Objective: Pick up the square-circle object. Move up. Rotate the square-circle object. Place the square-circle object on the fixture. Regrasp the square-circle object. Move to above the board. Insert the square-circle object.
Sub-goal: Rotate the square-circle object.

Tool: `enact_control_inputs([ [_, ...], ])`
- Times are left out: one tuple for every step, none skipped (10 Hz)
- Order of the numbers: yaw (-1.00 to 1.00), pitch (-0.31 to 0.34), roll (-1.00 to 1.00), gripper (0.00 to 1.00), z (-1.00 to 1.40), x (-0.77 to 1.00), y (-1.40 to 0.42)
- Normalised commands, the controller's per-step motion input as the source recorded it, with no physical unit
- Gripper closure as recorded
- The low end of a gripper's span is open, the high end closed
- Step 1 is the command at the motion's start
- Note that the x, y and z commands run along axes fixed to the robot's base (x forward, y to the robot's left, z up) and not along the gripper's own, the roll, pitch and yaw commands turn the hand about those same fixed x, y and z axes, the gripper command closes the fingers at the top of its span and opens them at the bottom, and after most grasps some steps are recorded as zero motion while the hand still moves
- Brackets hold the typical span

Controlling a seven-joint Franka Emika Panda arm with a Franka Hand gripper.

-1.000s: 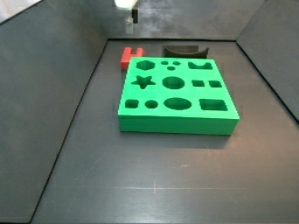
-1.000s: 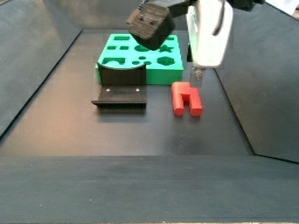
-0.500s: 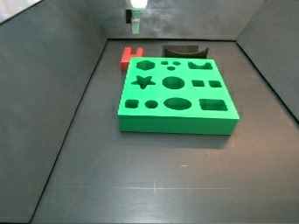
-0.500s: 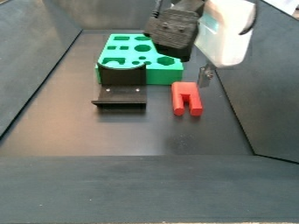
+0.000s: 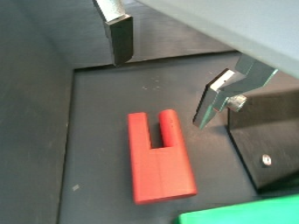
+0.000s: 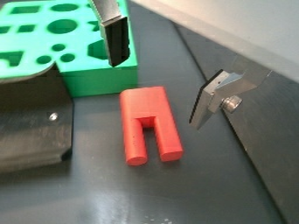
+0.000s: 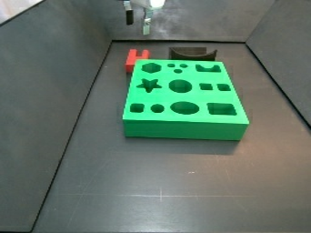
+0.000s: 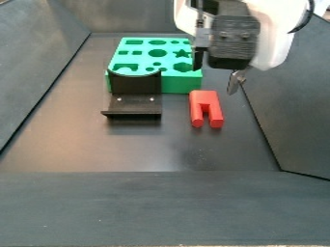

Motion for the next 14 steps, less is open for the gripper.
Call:
enact_control_inputs([
  [1.00, 0.001, 0.00, 0.00, -0.03, 0.03, 0.00],
  [1.00, 0.001, 0.00, 0.00, -0.03, 0.03, 0.00],
  [1.00, 0.001, 0.00, 0.00, -0.03, 0.03, 0.00],
  [1.00, 0.001, 0.00, 0.00, -0.03, 0.03, 0.00],
  [1.00, 0.001, 0.00, 0.00, -0.03, 0.03, 0.00],
  [1.00, 0.001, 0.00, 0.00, -0.03, 0.03, 0.00],
  [1.00, 0.001, 0.00, 0.00, -0.03, 0.03, 0.00],
  [1.00, 0.001, 0.00, 0.00, -0.03, 0.03, 0.00],
  [1.00, 0.001, 0.00, 0.00, -0.03, 0.03, 0.00],
  [1.00, 0.002, 0.01, 0.00, -0.03, 0.03, 0.00],
  [1.00, 0.002, 0.01, 0.00, -0.03, 0.03, 0.00],
  [0.73, 0.002, 0.01, 0.00, -0.03, 0.03, 0.00],
  [0.58, 0.002, 0.01, 0.00, -0.03, 0.03, 0.00],
  [0.33, 0.002, 0.01, 0.00, -0.03, 0.03, 0.00],
])
